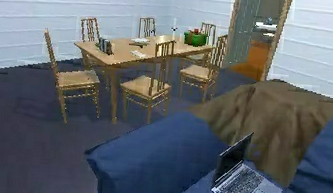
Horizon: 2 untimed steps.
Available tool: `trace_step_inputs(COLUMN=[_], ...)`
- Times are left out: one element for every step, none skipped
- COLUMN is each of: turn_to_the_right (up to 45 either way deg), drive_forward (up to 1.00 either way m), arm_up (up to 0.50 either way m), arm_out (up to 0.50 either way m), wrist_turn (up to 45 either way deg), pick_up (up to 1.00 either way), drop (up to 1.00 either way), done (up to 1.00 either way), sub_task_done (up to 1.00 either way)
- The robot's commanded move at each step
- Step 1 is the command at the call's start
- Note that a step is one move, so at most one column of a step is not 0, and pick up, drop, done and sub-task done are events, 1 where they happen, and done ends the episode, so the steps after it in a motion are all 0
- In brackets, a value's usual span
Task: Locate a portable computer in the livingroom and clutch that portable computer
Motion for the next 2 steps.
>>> trace_step_inputs(turn_to_the_right=[-45.0, -12.0], drive_forward=[0.0, 0.0], arm_up=[0.0, 0.0], arm_out=[0.0, 0.0], wrist_turn=[0.0, 0.0], pick_up=[0.0, 0.0], drop=[0.0, 0.0], done=[0.0, 0.0], sub_task_done=[0.0, 0.0])
